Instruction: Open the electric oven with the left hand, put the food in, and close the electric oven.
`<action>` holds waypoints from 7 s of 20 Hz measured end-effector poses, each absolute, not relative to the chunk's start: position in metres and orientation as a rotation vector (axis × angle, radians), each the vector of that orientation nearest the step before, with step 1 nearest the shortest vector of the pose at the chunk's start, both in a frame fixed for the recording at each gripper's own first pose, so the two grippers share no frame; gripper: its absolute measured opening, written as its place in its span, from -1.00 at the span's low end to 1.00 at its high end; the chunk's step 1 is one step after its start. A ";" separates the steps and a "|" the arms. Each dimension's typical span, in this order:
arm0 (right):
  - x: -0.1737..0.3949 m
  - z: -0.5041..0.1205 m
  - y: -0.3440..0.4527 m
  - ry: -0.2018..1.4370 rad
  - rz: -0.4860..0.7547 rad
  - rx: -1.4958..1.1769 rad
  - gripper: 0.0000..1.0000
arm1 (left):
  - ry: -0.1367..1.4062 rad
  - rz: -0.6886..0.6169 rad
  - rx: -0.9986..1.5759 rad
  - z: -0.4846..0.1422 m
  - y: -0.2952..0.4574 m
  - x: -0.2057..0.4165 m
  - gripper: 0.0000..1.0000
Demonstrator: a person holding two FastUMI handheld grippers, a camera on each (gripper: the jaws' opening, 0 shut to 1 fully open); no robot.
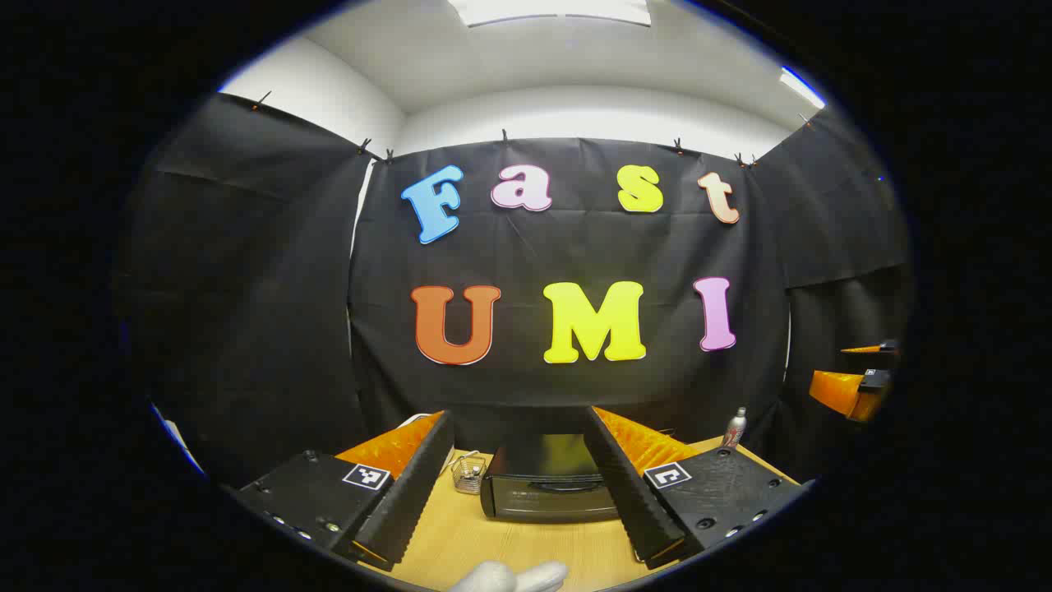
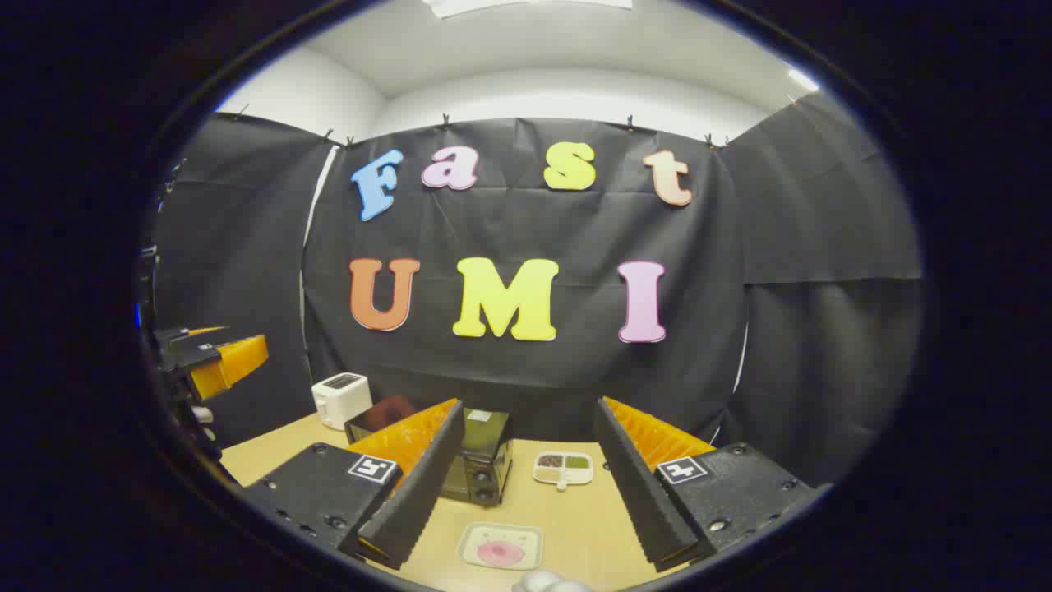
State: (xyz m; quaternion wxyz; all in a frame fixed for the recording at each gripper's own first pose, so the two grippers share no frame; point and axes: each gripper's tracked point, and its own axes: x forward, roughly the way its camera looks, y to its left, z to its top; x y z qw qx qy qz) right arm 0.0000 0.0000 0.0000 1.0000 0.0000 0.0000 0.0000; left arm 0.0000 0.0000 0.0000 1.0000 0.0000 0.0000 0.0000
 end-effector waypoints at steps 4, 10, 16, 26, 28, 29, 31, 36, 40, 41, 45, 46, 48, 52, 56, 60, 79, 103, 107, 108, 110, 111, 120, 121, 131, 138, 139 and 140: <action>-0.001 -0.002 -0.005 0.002 -0.014 -0.006 1.00 | 0.001 -0.013 0.002 -0.003 -0.002 0.002 0.93; -0.003 0.000 -0.008 -0.009 -0.037 -0.001 1.00 | 0.009 -0.048 -0.007 -0.005 -0.009 0.007 0.93; -0.004 0.004 -0.007 -0.015 -0.046 -0.005 1.00 | 0.016 -0.080 -0.015 -0.009 -0.018 0.011 0.93; -0.010 0.001 -0.013 0.005 -0.078 -0.014 1.00 | 0.050 -0.122 -0.019 -0.058 -0.034 0.039 0.92; -0.011 0.002 -0.015 0.007 -0.087 -0.016 1.00 | 0.065 -0.137 -0.006 -0.078 -0.040 0.047 0.93; -0.012 0.002 -0.016 0.009 -0.091 -0.018 1.00 | 0.076 -0.145 0.002 -0.090 -0.045 0.053 0.93; -0.015 -0.001 -0.018 0.020 -0.103 -0.026 1.00 | 0.100 -0.163 0.005 -0.112 -0.054 0.063 0.92; -0.018 -0.008 -0.026 0.052 -0.136 -0.031 0.99 | 0.163 -0.184 0.023 -0.166 -0.071 0.100 0.94; -0.017 -0.016 -0.036 0.079 -0.176 -0.036 1.00 | 0.204 -0.187 0.029 -0.200 -0.079 0.140 0.93; -0.017 -0.017 -0.039 0.085 -0.185 -0.035 1.00 | 0.217 -0.183 0.022 -0.209 -0.079 0.149 0.94; -0.013 -0.024 -0.046 0.100 -0.218 -0.031 1.00 | 0.265 -0.178 0.043 -0.241 -0.081 0.177 0.94; -0.013 -0.026 -0.047 0.106 -0.224 -0.031 1.00 | 0.282 -0.181 0.042 -0.248 -0.082 0.179 0.94; -0.011 -0.029 -0.045 0.117 -0.225 -0.026 1.00 | 0.267 -0.175 0.041 -0.244 -0.083 0.184 0.93; -0.006 -0.025 -0.041 0.111 -0.214 -0.024 1.00 | 0.299 -0.177 0.030 -0.251 -0.084 0.180 0.92; -0.001 -0.030 -0.033 0.121 -0.190 -0.015 1.00 | 0.302 -0.174 0.041 -0.251 -0.082 0.167 0.92; -0.003 -0.032 -0.029 0.126 -0.170 -0.012 1.00 | 0.318 -0.175 0.039 -0.253 -0.081 0.155 0.93; -0.024 -0.053 -0.019 0.157 -0.129 -0.033 1.00 | 0.434 -0.164 0.046 -0.295 -0.070 0.065 0.93; -0.032 -0.071 -0.029 0.212 -0.146 -0.044 1.00 | 0.733 -0.166 0.055 -0.401 -0.069 0.000 0.93; -0.033 -0.077 -0.031 0.229 -0.152 -0.041 1.00 | 0.732 -0.177 0.090 -0.404 -0.070 -0.004 0.93; -0.033 -0.079 -0.032 0.231 -0.151 -0.033 1.00 | 0.728 -0.177 0.088 -0.404 -0.071 -0.001 0.94; -0.032 -0.082 -0.032 0.235 -0.151 -0.026 1.00 | 0.725 -0.173 0.079 -0.404 -0.069 -0.001 0.93; -0.031 -0.084 -0.033 0.238 -0.150 -0.029 1.00 | 0.711 -0.172 0.075 -0.400 -0.069 -0.001 1.00; -0.006 -0.166 -0.042 0.399 -0.113 0.004 1.00 | 0.552 -0.135 0.026 -0.324 -0.049 0.000 0.94; -0.002 -0.182 -0.042 0.427 -0.096 0.021 1.00 | 0.530 -0.132 0.023 -0.310 -0.047 0.000 0.94; 0.059 -0.343 -0.034 0.775 0.057 0.152 0.55 | 0.357 -0.047 0.031 -0.181 -0.041 -0.016 0.94; 0.100 -0.415 -0.030 0.984 0.167 0.244 -0.05 | 0.356 0.092 0.048 -0.153 -0.048 -0.033 0.94; 0.102 -0.419 -0.028 1.010 0.180 0.250 -0.07 | 0.359 0.106 0.046 -0.151 -0.050 -0.035 0.94; 0.105 -0.423 -0.025 1.034 0.194 0.251 -0.14 | 0.365 0.126 0.052 -0.150 -0.052 -0.038 0.94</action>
